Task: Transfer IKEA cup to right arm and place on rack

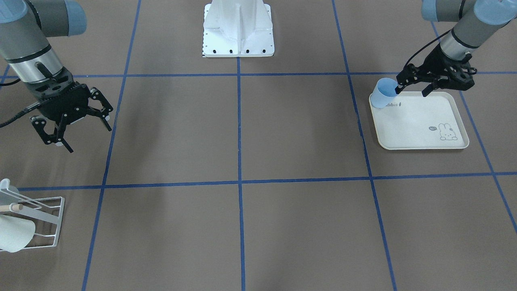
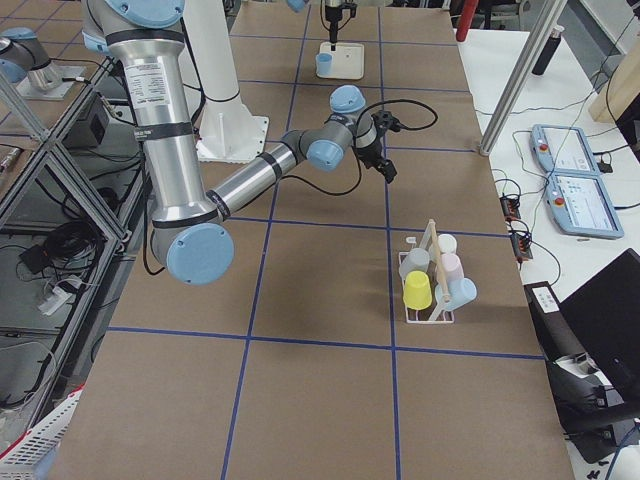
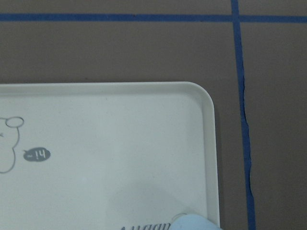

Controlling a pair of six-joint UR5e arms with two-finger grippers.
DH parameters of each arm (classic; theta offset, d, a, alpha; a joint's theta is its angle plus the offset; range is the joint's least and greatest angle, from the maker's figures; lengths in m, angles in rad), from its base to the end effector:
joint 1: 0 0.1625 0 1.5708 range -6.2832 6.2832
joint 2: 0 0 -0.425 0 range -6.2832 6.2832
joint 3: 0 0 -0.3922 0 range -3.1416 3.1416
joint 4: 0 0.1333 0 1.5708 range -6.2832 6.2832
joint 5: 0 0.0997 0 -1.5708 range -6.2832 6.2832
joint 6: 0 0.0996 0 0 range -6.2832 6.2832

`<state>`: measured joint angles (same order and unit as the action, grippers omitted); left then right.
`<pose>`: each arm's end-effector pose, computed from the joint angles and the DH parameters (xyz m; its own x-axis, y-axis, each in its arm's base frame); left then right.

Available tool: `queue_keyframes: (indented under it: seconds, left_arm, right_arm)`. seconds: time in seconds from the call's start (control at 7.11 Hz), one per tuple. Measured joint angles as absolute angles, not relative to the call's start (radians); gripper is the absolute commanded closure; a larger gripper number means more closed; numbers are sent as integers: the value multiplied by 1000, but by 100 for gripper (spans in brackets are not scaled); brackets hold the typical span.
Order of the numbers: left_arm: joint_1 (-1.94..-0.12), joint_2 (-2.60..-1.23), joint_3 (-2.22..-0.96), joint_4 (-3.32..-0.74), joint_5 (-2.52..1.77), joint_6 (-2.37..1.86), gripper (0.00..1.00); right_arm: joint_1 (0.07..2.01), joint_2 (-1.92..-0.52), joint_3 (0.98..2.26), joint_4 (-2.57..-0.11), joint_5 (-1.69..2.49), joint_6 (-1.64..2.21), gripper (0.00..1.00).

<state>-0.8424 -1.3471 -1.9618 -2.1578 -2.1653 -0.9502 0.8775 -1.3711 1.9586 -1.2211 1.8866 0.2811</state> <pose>0.2228 -0.3662 0.5035 0.6057 0.0447 -0.7944 0.0131 0.9977 0.0662 -0.2702 -0.4854 0.3374 0.6537 -0.6423 0.4002 0.2051 0.6594 0.7233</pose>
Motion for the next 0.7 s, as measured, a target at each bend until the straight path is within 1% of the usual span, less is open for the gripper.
queue_keyframes:
  seconds: [0.14,0.28,0.42,0.56,0.7]
  left_arm:
    - [-812,-1336,-1961,-2161,-2154,-961,2]
    - [-791,-1329,-1961,-2162,-2147,-964,30]
    - [-777,-1322,-1960,-2163,-2144,-966,66]
    - [-768,-1317,-1959,-2163,-2143,-968,92]
    - [-764,-1316,-1959,-2162,-2143,-969,100]
  right_arm:
    - [870,-1366,1959,-1228,1878,280,2]
    - [862,-1362,1958,-1231,1870,279,2]
    - [854,-1356,1956,-1232,1855,279,2]
    - [845,-1351,1954,-1233,1837,279,2]
    - [837,-1349,1952,-1233,1822,279,2]
